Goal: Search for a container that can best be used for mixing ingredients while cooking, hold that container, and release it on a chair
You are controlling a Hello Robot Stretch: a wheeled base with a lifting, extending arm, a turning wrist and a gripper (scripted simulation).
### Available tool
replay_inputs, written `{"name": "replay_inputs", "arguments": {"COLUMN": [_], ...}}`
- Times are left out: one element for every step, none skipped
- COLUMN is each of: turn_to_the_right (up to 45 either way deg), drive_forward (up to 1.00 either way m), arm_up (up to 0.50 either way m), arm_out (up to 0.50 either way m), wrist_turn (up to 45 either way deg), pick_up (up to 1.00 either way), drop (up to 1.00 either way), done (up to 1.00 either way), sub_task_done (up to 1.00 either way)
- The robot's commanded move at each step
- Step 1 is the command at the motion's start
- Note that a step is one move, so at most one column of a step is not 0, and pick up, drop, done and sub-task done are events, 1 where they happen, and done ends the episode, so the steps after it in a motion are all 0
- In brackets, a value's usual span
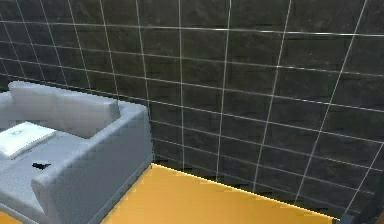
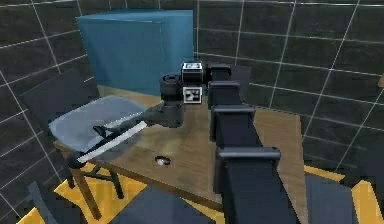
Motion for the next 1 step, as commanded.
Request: {"name": "replay_inputs", "arguments": {"turn_to_the_right": [0.0], "drive_forward": [0.00], "arm_up": [0.00], "arm_out": [0.00], "wrist_turn": [45.0], "pick_up": [0.00], "drop": [0.00], "done": [0.00], "sub_task_done": [0.00]}}
